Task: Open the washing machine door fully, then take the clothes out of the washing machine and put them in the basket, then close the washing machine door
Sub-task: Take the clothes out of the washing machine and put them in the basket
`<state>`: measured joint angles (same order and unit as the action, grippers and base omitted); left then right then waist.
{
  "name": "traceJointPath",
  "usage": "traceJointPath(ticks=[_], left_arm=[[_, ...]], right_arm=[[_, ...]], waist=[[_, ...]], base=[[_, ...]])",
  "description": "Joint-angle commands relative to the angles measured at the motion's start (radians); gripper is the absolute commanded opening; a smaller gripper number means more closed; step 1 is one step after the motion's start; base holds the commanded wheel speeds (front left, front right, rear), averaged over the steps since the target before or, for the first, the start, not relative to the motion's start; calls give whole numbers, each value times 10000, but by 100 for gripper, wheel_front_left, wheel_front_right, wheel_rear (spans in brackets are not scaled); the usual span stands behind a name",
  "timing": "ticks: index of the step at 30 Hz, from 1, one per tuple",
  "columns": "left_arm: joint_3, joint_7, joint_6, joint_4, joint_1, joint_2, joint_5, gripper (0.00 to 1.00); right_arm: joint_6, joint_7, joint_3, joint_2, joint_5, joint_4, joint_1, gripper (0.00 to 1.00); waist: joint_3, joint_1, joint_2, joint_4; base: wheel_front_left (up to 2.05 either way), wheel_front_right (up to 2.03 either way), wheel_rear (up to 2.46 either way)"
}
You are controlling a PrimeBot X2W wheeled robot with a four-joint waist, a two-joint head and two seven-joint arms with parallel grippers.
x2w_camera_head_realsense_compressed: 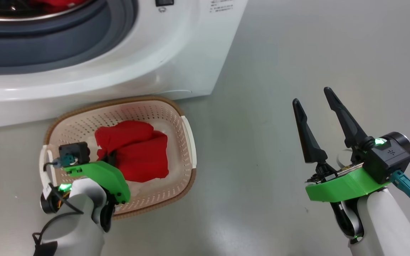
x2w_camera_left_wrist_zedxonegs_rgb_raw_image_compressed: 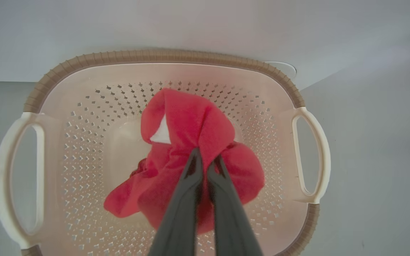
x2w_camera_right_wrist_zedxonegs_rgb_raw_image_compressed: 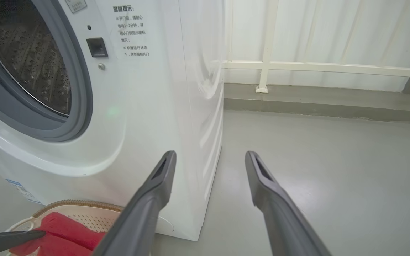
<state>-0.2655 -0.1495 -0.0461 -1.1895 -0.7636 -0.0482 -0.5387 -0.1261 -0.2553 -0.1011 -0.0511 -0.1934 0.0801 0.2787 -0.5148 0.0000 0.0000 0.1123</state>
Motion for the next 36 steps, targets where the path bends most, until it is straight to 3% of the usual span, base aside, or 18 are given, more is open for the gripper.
traceJointPath(ticks=[1,2,5,7,8,9,10,16,28,36], left_arm=[[155,51,-98,-113,-99,-230,-150,0],[143,122,-119,-249,-168,-214,-177,0],[40,142,-147,-494,-329,-187,-148,38],[18,223,-168,-619,-376,-169,-186,30],[-13,288,-174,-672,-382,-160,-188,35],[-32,338,-168,-717,-379,-154,-195,48],[-42,357,-145,-753,-378,-150,-204,100],[-128,5,-73,-837,-358,-128,-188,100],[-212,-1042,-369,-449,17,-51,-331,100],[5,-1118,-486,1001,841,-37,-341,100]], right_arm=[[-46,-65,-207,9,-152,-248,209,100],[-46,-65,-220,9,-166,-241,233,100],[-46,-65,-231,9,-200,-230,285,100],[-46,-65,-242,9,-220,-222,311,100],[-46,-65,-248,9,-226,-213,321,100],[-46,-65,-255,9,-229,-196,326,100],[-46,-65,-262,9,-232,-175,329,100],[-46,-65,-232,9,-249,-58,330,100],[-46,-65,-57,9,-109,123,133,100],[-46,-65,146,9,19,244,-192,100]], waist=[[-232,0,0,172],[-269,0,0,195],[-359,0,0,236],[-392,0,0,263],[-398,0,0,273],[-398,0,0,282],[-389,0,0,288],[-238,0,0,236],[810,0,0,-272],[1708,0,0,-548]], base=[[0,0,0],[0,0,0],[0,0,0],[0,0,0],[0,0,0],[0,0,0],[0,0,0],[0,0,0],[0,0,0],[0,0,0]])
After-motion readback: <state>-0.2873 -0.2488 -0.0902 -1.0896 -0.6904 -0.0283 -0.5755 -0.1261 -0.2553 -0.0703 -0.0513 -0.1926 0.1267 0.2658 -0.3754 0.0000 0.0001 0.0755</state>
